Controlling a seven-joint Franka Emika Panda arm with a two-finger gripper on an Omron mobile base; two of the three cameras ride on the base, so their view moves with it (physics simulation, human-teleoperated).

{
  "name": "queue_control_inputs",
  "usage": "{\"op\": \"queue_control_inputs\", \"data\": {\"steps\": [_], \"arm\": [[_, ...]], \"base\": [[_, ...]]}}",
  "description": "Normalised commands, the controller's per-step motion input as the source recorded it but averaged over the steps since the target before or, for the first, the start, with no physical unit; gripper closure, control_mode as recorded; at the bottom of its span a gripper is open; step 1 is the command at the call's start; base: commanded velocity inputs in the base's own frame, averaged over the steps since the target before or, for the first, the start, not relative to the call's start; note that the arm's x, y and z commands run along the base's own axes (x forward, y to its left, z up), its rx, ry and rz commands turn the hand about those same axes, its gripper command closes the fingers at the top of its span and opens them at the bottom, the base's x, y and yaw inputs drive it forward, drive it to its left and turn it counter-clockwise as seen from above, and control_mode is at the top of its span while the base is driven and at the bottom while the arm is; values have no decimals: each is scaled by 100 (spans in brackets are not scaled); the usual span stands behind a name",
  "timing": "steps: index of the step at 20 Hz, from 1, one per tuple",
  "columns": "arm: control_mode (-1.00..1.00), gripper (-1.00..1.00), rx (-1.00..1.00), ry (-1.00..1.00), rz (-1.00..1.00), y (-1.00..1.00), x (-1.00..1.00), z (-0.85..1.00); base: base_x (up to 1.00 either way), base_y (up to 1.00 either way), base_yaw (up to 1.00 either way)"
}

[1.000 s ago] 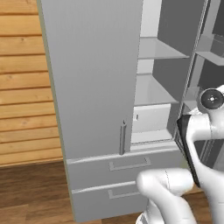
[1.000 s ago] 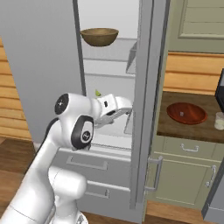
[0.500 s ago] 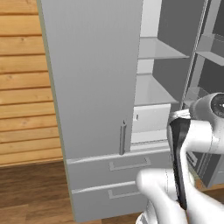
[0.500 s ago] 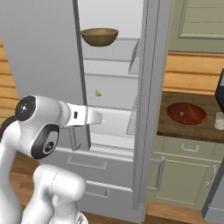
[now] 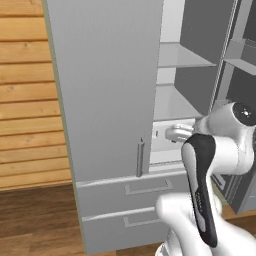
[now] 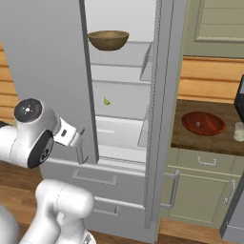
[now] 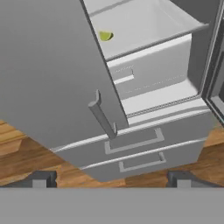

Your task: Grab a lemon wedge from the fridge and one ice cube from the ice bowl, and put them in the glass of lemonade.

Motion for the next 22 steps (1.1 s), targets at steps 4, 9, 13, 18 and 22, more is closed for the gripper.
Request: {"op": "queue_control_inputs", "data": {"steps": [4,9,13,18,22], "arm": [[-100,-100,-14,0,-3,98,82,-93],[-100,-100,-29,3,-1,30,69,-61],[-100,-100,-2,-1,0,0,47,-71],[-100,-100,0,6,0,27,78,-34],[-100,-100,0,3,0,21,76,-23]], "base": [[0,0,0],[0,0,0],[0,0,0],[0,0,0],[0,0,0]]}}
